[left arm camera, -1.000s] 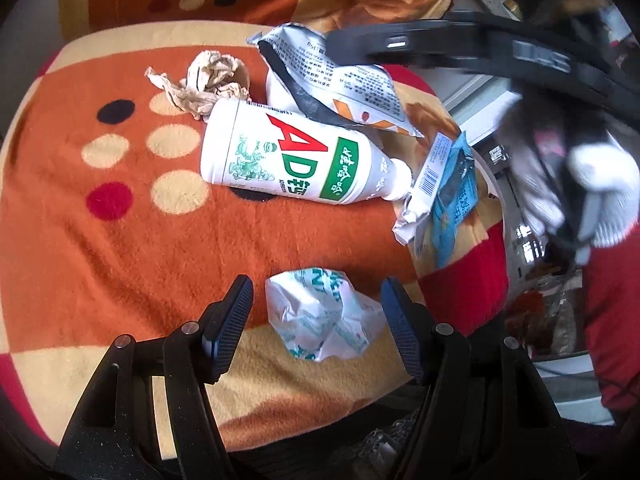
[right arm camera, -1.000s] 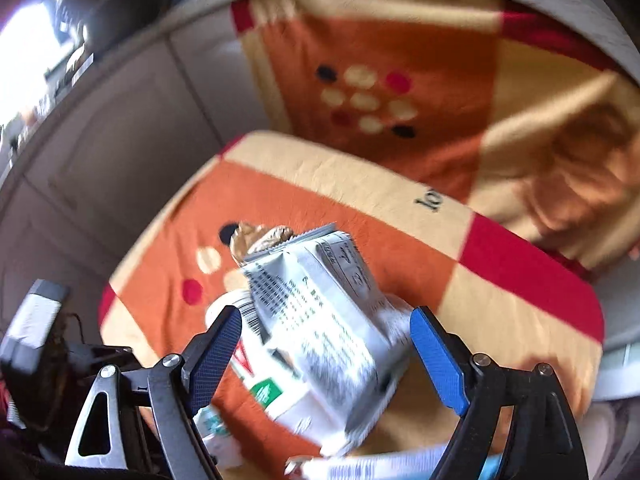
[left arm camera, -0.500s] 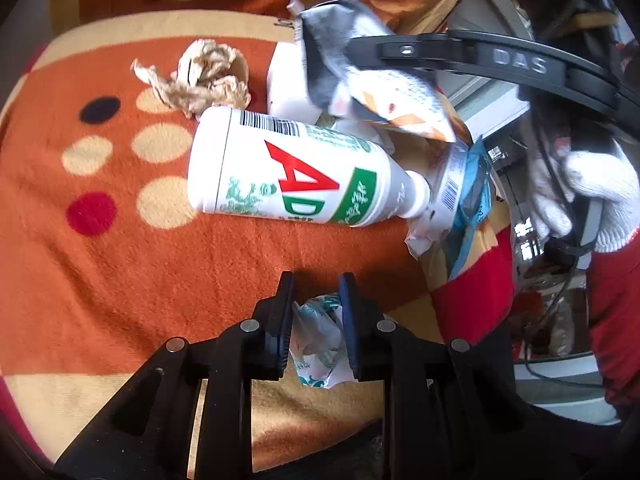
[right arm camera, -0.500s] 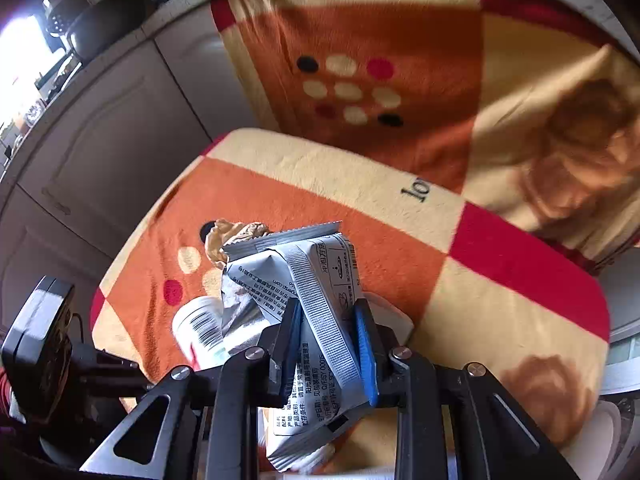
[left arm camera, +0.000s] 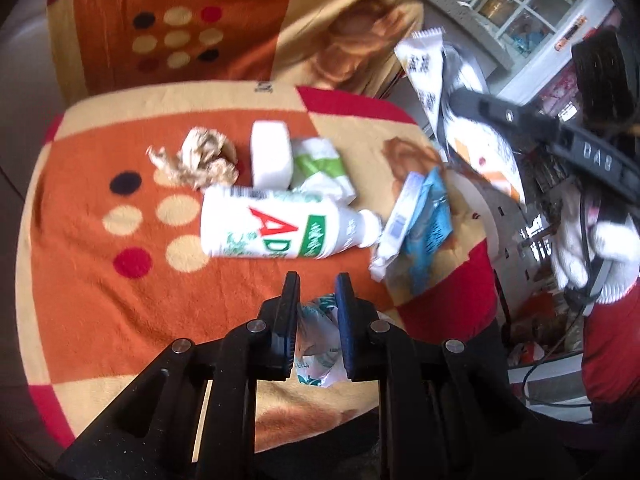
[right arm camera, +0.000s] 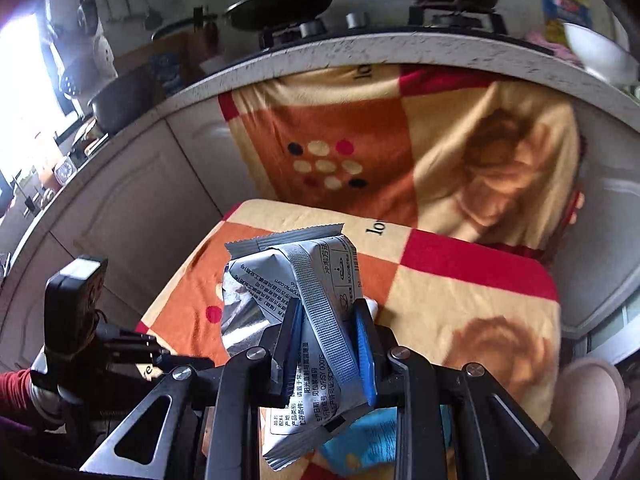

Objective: Collect trash
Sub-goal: 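Carry the plastic wrapper and silver packet with both tools over the white bin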

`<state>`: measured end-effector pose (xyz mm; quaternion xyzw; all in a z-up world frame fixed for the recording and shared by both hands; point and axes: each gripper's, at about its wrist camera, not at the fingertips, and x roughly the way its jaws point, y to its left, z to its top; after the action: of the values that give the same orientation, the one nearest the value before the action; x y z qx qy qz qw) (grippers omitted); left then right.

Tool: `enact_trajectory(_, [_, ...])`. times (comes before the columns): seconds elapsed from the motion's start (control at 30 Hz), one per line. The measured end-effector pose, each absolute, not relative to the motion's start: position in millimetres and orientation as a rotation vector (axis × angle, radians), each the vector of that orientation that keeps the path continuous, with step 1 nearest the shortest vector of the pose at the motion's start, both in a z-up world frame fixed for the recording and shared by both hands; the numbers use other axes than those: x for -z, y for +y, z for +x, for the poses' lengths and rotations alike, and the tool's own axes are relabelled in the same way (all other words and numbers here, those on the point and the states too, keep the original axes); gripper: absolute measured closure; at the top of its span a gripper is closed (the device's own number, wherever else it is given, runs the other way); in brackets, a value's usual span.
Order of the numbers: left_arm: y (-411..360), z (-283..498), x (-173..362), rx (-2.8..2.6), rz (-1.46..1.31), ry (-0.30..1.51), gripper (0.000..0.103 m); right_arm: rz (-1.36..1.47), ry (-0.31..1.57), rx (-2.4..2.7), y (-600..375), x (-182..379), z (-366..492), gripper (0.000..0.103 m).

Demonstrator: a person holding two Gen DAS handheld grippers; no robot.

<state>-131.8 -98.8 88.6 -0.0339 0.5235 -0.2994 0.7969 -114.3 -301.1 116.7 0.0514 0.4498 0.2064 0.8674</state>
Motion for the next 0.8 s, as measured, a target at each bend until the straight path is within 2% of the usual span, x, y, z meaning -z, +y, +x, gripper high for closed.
enact_trajectory(0.8, [-219.6,-151.7,-163.4,0.761,0.167,0.920,0.088,0.224,0.864,-0.191,-404.8,-141.4,-201.4,0.079])
